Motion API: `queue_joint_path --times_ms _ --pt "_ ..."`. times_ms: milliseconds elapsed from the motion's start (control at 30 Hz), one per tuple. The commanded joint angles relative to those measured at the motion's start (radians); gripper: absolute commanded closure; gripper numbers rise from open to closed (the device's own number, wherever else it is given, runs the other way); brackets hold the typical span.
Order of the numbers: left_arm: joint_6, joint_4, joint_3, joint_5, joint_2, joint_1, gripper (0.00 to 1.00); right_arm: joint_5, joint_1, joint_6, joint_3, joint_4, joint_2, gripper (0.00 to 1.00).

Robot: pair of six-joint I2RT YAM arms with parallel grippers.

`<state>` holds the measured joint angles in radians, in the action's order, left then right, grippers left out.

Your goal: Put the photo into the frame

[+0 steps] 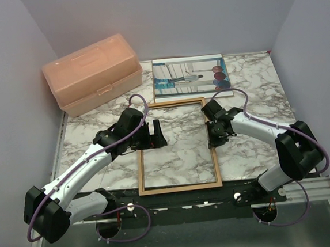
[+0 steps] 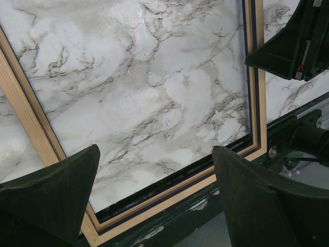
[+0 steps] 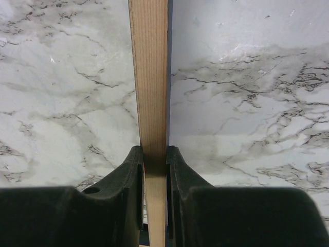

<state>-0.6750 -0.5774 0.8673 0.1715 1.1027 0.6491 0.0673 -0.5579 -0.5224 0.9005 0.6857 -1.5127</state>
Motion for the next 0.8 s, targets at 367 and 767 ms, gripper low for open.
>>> queue_joint_path --times_ms 367,767 --pt "-0.001 0.007 -0.008 -0.003 -0.01 -0.02 0.06 0.083 -0.038 0.006 0.045 0.077 -0.03 0.43" --pt "0.1 0.017 0.215 0.017 0.246 -0.092 0.06 -0.022 0.017 0.029 0.157 -0.046 -0.089 0.13"
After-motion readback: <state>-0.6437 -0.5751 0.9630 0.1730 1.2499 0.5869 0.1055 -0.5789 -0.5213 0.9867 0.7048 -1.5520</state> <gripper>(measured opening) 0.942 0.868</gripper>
